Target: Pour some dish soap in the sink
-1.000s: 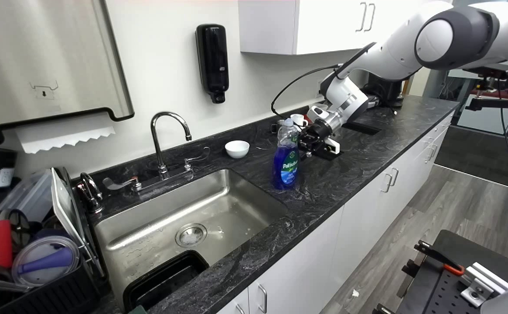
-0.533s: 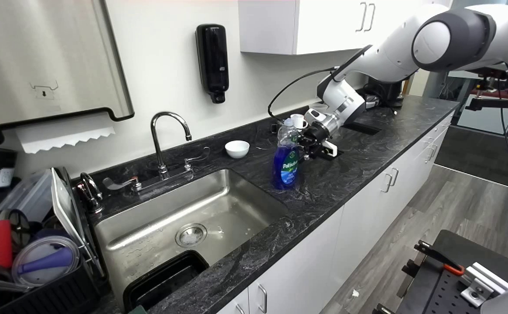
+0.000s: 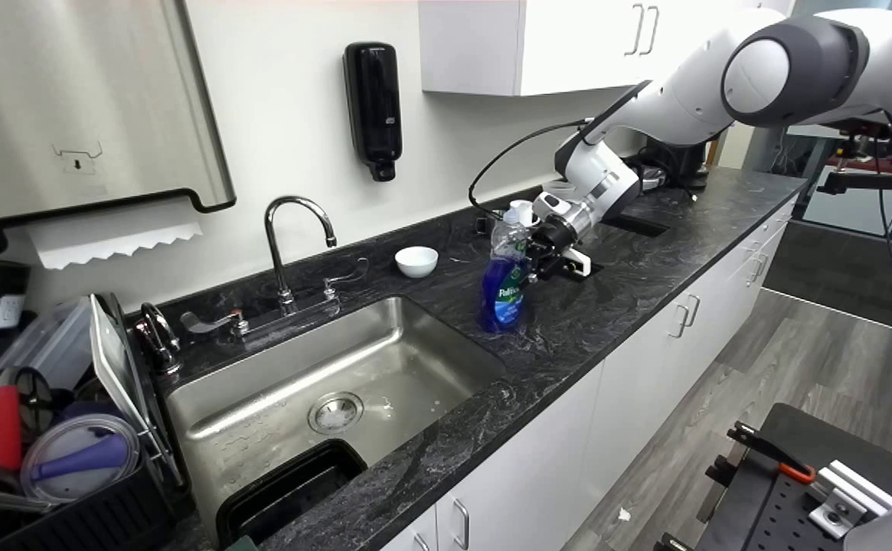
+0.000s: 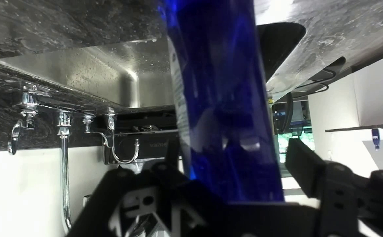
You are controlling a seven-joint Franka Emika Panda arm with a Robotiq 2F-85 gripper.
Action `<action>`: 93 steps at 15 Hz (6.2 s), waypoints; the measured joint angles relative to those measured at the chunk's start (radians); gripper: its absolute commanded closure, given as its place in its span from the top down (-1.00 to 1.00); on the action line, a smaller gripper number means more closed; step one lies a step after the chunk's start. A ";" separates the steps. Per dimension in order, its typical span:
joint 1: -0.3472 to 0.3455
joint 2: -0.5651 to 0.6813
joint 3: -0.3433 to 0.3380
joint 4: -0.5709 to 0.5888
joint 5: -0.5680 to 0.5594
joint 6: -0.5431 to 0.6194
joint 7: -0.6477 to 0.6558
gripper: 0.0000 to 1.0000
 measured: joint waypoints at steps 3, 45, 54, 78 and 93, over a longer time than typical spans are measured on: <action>0.000 0.000 0.000 0.000 0.000 0.000 0.000 -0.34; 0.201 -0.187 0.076 -0.217 -0.767 0.625 0.429 -0.65; 0.200 -0.188 0.079 -0.224 -0.770 0.634 0.450 0.50; 0.203 -0.159 0.139 -0.316 -0.802 0.655 0.509 1.00; 0.221 -0.159 0.167 -0.318 -0.805 0.659 0.526 1.00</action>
